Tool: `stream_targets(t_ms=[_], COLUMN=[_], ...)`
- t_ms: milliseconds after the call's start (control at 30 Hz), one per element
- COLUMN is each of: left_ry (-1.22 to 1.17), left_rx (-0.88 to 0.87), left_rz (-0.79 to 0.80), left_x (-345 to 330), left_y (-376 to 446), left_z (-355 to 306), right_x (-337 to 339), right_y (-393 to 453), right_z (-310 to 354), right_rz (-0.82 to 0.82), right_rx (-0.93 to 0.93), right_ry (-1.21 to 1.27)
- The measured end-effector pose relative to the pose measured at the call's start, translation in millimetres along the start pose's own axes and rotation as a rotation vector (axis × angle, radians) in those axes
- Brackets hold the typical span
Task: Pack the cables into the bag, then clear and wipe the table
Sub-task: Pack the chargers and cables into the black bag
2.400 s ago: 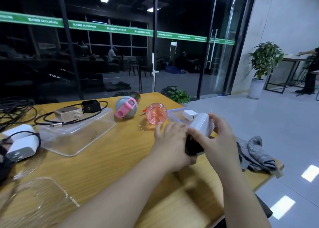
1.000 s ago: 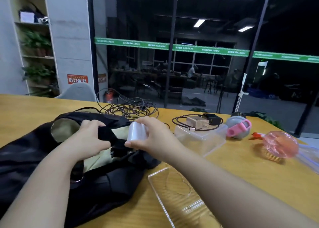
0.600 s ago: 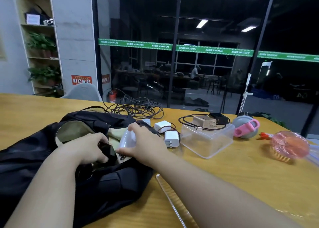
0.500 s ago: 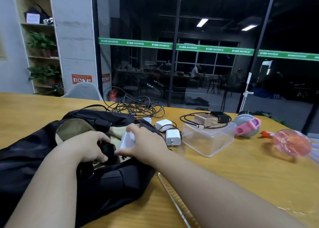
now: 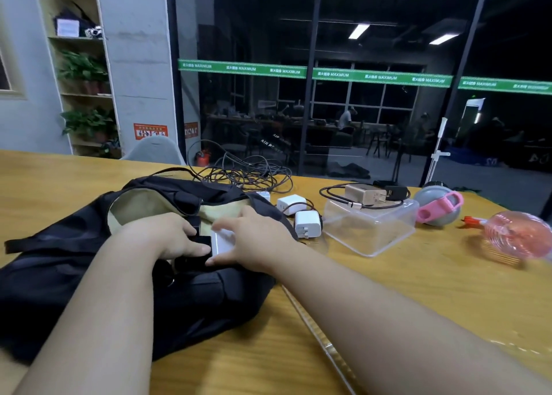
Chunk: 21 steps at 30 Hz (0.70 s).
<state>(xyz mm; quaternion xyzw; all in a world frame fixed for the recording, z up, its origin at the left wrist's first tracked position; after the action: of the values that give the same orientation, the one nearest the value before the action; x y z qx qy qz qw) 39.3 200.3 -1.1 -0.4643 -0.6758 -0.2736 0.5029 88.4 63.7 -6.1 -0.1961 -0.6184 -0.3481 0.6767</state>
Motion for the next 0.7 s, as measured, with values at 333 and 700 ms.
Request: stream_targets(t_ms=[333, 700], left_ry=[-0.018, -0.111], left_rx=[0.006, -0.288], left_rz=[0.015, -0.071], left_x=[-2.0, -5.0], left_y=[4.3, 1.8], left_z=[6.7, -28.1], right_x=[0.9, 7.8], right_y=[-9.2, -18.0], right_z=[-3.5, -15.3], right_rz=[-0.005, 0.171], right_rx=[-0.060, -0.068], right_ry=[-0.012, -0.013])
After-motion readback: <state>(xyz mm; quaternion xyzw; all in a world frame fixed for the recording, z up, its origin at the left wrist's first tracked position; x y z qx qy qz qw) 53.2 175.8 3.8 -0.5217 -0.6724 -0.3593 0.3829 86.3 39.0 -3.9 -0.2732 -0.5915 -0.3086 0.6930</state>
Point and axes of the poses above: each hand's wrist, its own y-axis towards the middle knuckle, its own x-axis out of the back of the hand, z = x × y, the point moved 4 cm from there along y, towards the middle knuckle, and after that the axes turned 3 degrees about -z, right-handed, at the moved point
